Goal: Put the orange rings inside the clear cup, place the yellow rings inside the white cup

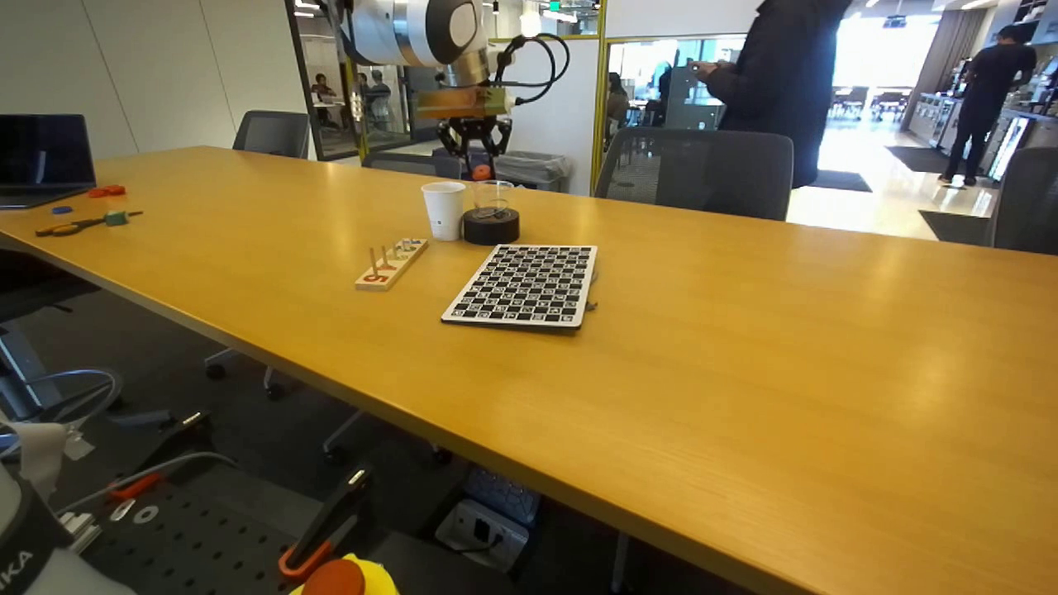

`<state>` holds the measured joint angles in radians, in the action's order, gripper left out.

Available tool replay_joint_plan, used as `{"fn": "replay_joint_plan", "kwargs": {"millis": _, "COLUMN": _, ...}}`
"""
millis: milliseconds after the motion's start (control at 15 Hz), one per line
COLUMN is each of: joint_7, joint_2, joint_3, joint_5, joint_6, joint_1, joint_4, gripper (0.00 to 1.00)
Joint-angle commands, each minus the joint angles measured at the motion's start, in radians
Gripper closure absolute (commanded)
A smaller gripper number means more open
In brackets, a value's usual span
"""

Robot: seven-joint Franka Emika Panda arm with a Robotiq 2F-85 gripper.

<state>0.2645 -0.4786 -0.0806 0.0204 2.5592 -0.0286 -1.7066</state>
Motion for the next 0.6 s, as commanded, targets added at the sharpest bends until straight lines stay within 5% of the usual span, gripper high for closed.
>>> {"fn": "replay_joint_plan", "kwargs": {"millis": 0, "joint_7": 0.036, "joint_2": -0.084, "joint_3": -0.019, "joint_5": -0.01, "joint_6": -0.057, "joint_1": -0.003, "joint_4": 0.149, "gripper": 0.78}}
{"fn": "replay_joint_plan", "kwargs": {"millis": 533, "joint_7": 0.058, "joint_2": -0.192, "joint_3": -0.025, "joint_5": -0.014, "joint_6": -0.138, "joint_1": -0.009, "joint_4": 0.318, "gripper": 0.79}}
